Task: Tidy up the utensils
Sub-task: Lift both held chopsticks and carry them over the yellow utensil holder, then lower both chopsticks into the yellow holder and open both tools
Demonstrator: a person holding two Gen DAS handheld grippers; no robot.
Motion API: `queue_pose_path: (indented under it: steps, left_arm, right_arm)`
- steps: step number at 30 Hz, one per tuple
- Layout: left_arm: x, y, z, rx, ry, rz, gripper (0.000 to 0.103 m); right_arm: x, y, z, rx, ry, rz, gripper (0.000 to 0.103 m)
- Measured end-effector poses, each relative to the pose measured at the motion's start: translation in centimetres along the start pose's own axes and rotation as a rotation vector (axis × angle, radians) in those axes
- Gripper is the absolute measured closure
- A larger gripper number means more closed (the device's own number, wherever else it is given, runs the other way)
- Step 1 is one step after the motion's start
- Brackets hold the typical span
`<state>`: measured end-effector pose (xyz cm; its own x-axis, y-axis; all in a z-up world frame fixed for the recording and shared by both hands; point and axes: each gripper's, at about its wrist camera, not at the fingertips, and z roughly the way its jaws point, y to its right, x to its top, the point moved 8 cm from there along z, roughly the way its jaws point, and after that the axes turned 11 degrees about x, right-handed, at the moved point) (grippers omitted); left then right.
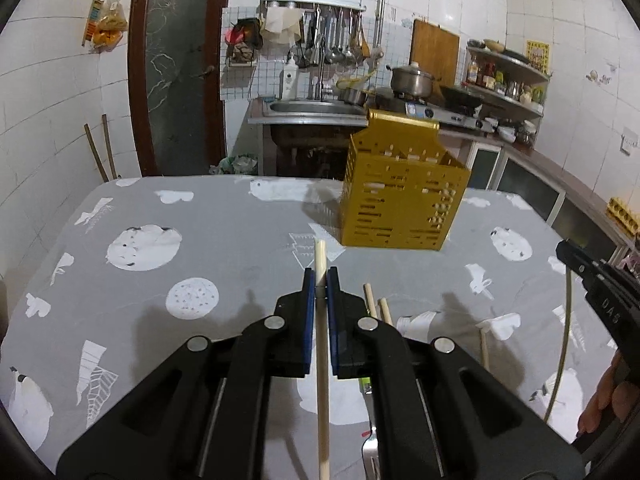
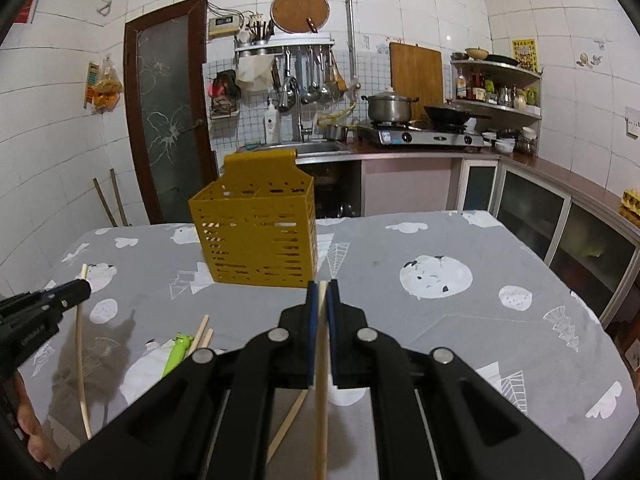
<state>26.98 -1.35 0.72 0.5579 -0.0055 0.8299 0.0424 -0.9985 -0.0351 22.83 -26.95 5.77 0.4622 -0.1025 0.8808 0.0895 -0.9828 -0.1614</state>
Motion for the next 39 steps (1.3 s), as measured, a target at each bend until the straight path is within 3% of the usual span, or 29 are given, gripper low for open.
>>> queue_pose_path:
  steps: [12, 19, 25, 35, 39]
  left_arm:
    - [3.2, 0.0, -4.2, -0.003, 0.149, -0.021, 0.099]
    - [6.9, 1.5, -4.8, -0.023, 0.218, -0.018, 0.099]
    - [10.9, 3.5, -4.1, -0.06, 0.236, -0.023, 0.099]
    - [20.8, 7.1, -1.2, -0.066, 0.345, -0.034, 0.099]
    - [24.5, 8.1, 0.6, -0.073, 0.404, -0.031, 0.099]
  right_arm:
    - [2.9, 0.2, -2.1, 0.012, 0.114, 0.016, 0.098]
    - [7.0, 0.5, -2.8, 0.015, 0.208, 0.016, 0.098]
    - [11.1, -0.3, -1.5, 0.03, 0.246, -0.014, 0.098]
    - [19.7, 0.4, 3.1, 0.058, 0.332, 0.027, 0.098]
    - [22.0, -0.2, 5.2, 0.032, 0.382, -0.01, 0.098]
